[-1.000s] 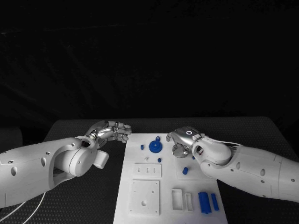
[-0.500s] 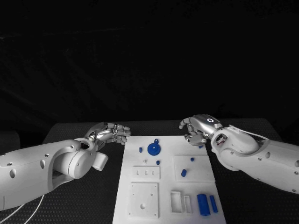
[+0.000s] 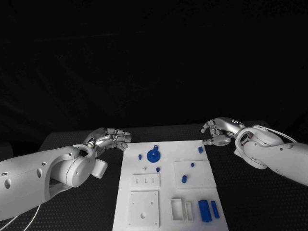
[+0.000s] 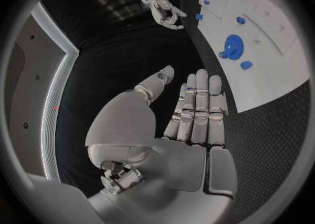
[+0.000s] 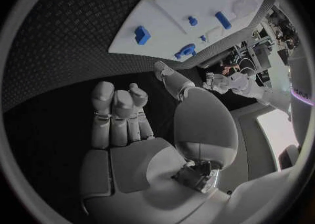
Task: Assemble the parts on the task board
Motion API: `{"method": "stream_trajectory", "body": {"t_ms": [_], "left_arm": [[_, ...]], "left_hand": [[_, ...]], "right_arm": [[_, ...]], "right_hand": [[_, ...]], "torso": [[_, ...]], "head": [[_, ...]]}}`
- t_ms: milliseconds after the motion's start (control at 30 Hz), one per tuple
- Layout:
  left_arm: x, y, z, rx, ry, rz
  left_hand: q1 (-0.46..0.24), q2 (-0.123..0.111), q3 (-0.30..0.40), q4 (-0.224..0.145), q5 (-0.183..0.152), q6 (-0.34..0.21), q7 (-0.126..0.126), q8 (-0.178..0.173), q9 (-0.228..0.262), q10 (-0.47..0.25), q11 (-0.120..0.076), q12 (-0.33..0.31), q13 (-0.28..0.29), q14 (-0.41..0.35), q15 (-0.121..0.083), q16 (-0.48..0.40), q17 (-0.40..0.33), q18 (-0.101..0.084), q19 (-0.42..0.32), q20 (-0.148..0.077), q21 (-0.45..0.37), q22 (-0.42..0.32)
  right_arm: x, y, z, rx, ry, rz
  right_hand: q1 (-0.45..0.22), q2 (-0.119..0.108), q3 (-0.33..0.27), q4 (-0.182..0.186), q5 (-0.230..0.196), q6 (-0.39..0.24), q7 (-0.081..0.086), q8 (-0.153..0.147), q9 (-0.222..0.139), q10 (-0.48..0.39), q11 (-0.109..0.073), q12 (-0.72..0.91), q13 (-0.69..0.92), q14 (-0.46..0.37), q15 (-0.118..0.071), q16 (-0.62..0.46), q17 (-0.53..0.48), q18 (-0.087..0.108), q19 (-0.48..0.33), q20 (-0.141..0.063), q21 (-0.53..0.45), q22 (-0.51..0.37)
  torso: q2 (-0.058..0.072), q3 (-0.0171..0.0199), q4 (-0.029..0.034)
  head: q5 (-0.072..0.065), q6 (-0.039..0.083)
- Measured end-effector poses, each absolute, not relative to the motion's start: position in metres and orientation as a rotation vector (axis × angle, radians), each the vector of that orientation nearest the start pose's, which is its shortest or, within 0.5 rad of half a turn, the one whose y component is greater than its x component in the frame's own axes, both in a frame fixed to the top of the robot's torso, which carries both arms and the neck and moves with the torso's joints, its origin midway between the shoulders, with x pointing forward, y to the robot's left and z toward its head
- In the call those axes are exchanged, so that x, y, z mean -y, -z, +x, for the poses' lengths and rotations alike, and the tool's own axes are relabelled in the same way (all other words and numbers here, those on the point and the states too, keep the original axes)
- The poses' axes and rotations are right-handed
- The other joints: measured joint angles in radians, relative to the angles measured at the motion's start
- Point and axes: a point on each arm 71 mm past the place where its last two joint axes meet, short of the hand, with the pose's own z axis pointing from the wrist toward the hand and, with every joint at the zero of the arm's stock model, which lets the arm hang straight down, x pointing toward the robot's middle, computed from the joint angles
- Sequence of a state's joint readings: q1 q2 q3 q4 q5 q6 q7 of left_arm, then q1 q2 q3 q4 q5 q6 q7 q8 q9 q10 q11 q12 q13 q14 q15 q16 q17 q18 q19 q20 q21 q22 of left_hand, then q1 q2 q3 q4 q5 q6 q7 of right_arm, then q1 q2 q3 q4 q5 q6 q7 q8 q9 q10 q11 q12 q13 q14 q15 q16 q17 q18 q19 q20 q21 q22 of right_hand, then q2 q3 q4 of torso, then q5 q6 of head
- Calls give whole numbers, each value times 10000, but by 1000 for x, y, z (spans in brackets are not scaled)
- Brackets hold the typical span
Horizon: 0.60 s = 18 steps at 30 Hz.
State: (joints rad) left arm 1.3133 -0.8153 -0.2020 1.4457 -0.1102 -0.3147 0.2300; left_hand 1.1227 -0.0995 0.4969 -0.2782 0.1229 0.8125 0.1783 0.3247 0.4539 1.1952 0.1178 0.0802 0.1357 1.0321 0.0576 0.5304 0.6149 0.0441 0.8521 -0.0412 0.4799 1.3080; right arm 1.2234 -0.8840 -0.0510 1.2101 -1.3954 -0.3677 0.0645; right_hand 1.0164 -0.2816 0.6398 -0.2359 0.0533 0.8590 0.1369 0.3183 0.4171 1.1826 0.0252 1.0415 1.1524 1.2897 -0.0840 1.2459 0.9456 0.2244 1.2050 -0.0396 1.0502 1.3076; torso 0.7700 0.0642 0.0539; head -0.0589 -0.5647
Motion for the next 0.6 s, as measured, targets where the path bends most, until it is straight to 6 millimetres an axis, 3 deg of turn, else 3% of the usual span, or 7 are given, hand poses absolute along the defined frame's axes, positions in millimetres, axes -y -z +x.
{"method": "stream_trajectory", "body": {"t_ms": [300, 533, 600], "left_arm": [[-220, 195, 504, -16455, 13051, -10119], [-222, 195, 505, -16433, 13021, -10115], [-222, 195, 505, -16435, 13022, -10113]], "left_hand": [[1, 1, 0, 0, 0, 0, 0, 0, -1, 0, 0, 0, -1, -15, 15, 0, 9, -8, 0, 0, 0, 0], [1, 1, 0, 0, 0, 0, 0, 0, 1, 0, 0, 0, -3, -15, 15, 0, 9, 30, 1, 1, 0, -1], [1, 1, 0, 0, 0, 0, 0, 0, 7, 0, 0, 0, -3, -15, 15, 0, 8, 92, 1, 1, 0, -2]], "right_arm": [[334, 206, 534, -16523, -4570, -183], [333, 220, 535, -16818, -4775, -74], [329, 224, 535, -16882, -4913, -54]], "right_hand": [[0, 0, -818, -209, 0, -249, -27, -97, 0, -317, -46, 0, 29, -270, -32, -79, 57, -50, -328, 34, -126, 0], [-34, 46, -1005, -291, 1, -337, -78, -108, 8, -413, -93, 0, 40, -346, -84, -85, 112, -51, -391, 37, -127, 0], [71, 151, -1043, -329, 1, -384, -100, -109, 28, -427, -108, 0, 40, -369, -106, -85, 126, -51, -391, 37, -127, 0]], "torso": [[-12, 111, -55], [-15, 128, -61], [-15, 127, -62]], "head": [[-140, -3], [-157, -50], [-149, -68]]}}
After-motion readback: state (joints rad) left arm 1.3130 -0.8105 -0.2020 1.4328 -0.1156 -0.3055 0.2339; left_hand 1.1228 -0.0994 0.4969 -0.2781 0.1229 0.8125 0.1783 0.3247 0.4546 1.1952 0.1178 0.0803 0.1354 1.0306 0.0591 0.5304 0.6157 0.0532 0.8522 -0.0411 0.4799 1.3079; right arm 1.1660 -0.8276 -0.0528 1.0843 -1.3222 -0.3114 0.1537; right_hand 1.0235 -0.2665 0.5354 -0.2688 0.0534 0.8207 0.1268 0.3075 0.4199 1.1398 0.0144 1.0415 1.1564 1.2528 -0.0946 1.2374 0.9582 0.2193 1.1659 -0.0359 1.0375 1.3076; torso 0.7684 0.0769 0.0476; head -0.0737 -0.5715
